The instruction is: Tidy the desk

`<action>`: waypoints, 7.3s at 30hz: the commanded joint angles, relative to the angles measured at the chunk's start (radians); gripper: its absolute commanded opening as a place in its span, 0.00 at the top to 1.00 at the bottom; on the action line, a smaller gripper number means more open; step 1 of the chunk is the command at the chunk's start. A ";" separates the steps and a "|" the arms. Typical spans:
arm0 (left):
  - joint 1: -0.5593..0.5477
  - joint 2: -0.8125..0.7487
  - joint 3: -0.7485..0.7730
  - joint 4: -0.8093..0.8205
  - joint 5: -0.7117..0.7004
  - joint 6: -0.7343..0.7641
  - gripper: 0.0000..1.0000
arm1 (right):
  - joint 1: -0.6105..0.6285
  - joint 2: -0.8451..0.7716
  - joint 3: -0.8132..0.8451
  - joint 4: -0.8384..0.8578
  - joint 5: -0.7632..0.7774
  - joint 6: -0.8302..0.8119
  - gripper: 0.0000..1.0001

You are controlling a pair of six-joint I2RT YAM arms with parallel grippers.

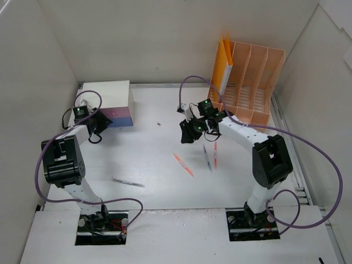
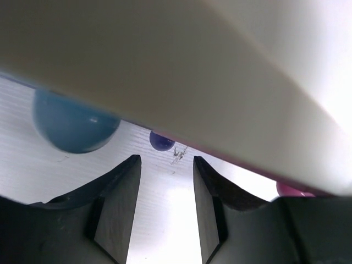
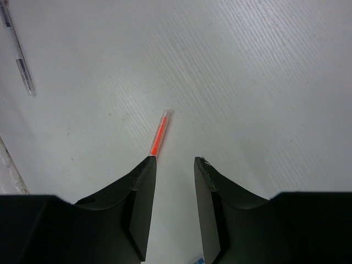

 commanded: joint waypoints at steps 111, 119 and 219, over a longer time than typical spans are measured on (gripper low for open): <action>0.003 -0.235 -0.477 0.458 -0.068 -0.235 1.00 | -0.018 -0.092 -0.076 0.071 -0.002 -0.006 0.66; 0.012 -0.193 -0.371 0.425 -0.039 -0.222 0.65 | -0.017 -0.106 -0.086 0.079 -0.008 -0.003 0.60; 0.094 -0.327 -0.446 0.382 0.079 -0.232 0.31 | -0.018 -0.112 -0.112 0.080 0.009 -0.026 0.38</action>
